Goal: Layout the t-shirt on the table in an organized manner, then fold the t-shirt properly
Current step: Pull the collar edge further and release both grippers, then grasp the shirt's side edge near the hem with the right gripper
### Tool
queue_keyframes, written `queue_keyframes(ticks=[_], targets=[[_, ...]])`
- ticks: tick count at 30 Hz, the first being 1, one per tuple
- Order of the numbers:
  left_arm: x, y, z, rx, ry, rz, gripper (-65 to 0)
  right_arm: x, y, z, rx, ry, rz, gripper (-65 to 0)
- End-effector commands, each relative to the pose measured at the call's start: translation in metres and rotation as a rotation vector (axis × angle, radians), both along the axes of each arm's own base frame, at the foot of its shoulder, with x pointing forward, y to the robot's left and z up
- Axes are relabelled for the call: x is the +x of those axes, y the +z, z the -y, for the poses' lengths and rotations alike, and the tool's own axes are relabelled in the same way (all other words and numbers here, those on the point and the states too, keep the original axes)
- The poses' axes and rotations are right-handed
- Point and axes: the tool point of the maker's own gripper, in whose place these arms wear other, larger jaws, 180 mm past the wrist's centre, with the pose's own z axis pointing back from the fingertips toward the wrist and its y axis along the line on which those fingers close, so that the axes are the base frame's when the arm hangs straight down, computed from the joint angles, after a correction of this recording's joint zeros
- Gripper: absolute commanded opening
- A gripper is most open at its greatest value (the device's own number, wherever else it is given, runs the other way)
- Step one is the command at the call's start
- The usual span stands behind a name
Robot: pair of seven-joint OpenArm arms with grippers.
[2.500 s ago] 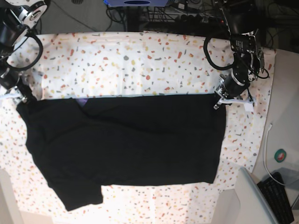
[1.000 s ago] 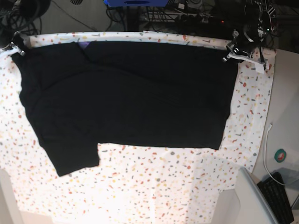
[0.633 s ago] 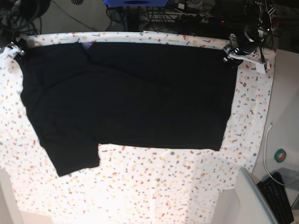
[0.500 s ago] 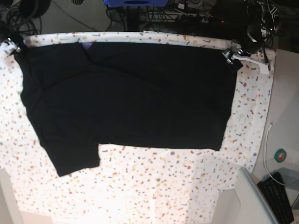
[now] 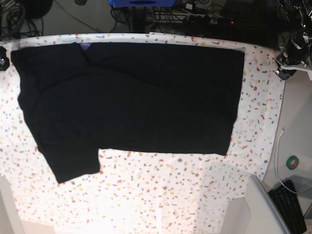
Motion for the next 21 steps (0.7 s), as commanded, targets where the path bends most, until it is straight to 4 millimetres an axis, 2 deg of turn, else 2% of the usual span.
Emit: queue_keyframes(ticks=[1,2,5,7,10,15,16,19,21], targets=[[0.006,0.010,-0.007,0.025,-0.007,0.029,-55.6,0.016,0.016,0.015,-0.049,-0.007,0.066,-36.6],[0.005,0.008,-0.008,0.022,-0.003,0.025,-64.3,0.024,0.020,0.016,-0.056,-0.011,0.093,-36.6],[0.014,0.010,-0.008,0.022,-0.009,0.036,-65.0,0.067,0.035,0.014,-0.073,0.047,0.172,-36.5],[0.018,0.011,-0.007,0.018,-0.009,0.046,-65.0,0.102,0.036,0.005,-0.050,0.118,0.195,-36.6],[0.034,0.009,0.008,0.014,-0.078,0.042,-65.0,0.146,0.032,-0.007,-0.005,0.173,0.239,-36.6],[0.043,0.007,0.022,0.019,-0.151,0.026,-65.0,0.196,0.021,-0.031,-0.023,0.331,0.247,-36.5],[0.044,0.009,0.020,0.024,-0.149,0.028,-61.1,0.205,0.020,-0.035,-0.035,0.357,0.257,-36.5],[0.042,0.008,0.018,0.025,-0.146,0.024,-38.8,0.217,0.014,-0.035,-0.051,0.358,0.290,-36.5],[0.043,0.010,0.014,0.035,-0.152,0.021,-33.1,0.219,0.009,-0.025,-0.055,0.299,0.276,-36.5]])
